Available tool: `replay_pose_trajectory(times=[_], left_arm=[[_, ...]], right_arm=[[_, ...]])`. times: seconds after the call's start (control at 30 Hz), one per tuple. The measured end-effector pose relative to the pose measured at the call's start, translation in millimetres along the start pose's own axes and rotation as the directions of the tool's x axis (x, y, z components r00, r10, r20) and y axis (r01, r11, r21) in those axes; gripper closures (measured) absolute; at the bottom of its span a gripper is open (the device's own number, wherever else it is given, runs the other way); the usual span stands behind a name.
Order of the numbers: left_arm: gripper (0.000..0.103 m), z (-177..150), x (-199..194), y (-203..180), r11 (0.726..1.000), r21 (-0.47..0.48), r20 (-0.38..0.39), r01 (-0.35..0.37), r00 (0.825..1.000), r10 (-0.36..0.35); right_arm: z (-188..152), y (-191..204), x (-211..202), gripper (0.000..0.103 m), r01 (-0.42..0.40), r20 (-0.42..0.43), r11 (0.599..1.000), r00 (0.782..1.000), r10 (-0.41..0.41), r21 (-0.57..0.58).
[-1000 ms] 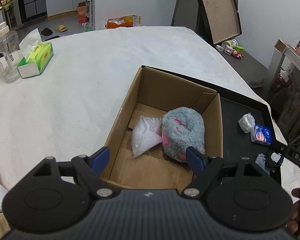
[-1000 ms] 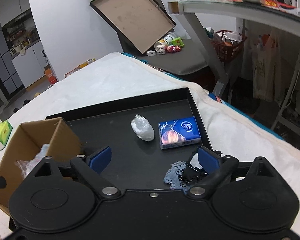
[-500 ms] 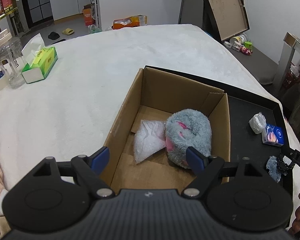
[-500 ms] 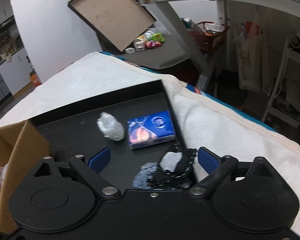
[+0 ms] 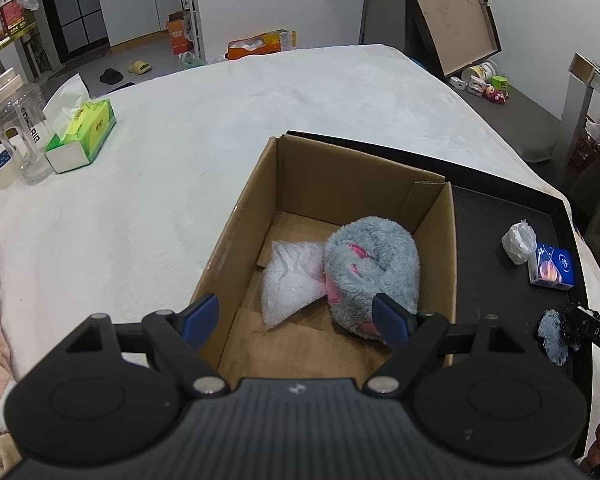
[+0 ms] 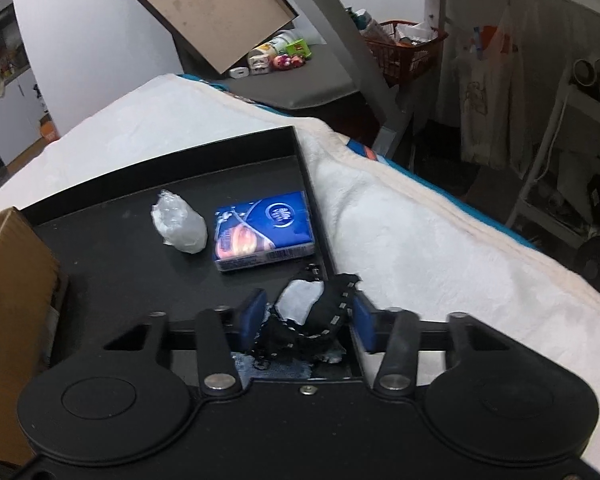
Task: Organize soft objects
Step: 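Close the right tool on the black lace item and lift it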
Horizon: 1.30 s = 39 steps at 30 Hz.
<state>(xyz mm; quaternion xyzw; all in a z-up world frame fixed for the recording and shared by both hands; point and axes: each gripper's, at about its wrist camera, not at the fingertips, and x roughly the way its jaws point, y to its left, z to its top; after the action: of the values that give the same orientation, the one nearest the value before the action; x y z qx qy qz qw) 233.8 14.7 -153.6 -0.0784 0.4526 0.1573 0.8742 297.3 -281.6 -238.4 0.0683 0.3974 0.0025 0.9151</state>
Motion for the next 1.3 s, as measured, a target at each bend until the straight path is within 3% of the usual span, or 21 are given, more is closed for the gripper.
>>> replay_pose_trajectory(times=[0.03,0.2,0.5,0.63,1.3], left_arm=[[0.021,-0.1,-0.8,-0.3,1.000,0.002,0.002,0.000,1.000,0.000],[0.021,-0.2,-2.9,0.3,1.000,-0.001,0.006,0.003,1.000,-0.003],[0.021,5.0,-12.1,7.7,0.999,-0.023,0.032,0.023,0.999,-0.022],[0.021,6.5,-13.6,13.8,0.999,-0.033,0.036,0.032,0.999,-0.031],[0.021,5.6,-13.6,52.7,0.992,-0.104,0.047,0.070,0.997,-0.065]], right_arm=[[0.4,-1.8,-0.1,0.072,0.009,0.003,1.000,1.000,-0.009,0.004],[2.1,-6.7,-5.2,0.076,0.000,0.030,1.000,1.000,-0.001,0.022],[6.8,-7.2,-15.8,0.077,0.009,0.064,1.000,0.998,-0.011,0.028],[9.9,-6.3,-22.2,0.077,-0.036,0.055,0.998,0.998,0.033,0.055],[13.9,57.3,-52.8,0.077,-0.128,0.067,0.990,0.989,0.132,-0.056]])
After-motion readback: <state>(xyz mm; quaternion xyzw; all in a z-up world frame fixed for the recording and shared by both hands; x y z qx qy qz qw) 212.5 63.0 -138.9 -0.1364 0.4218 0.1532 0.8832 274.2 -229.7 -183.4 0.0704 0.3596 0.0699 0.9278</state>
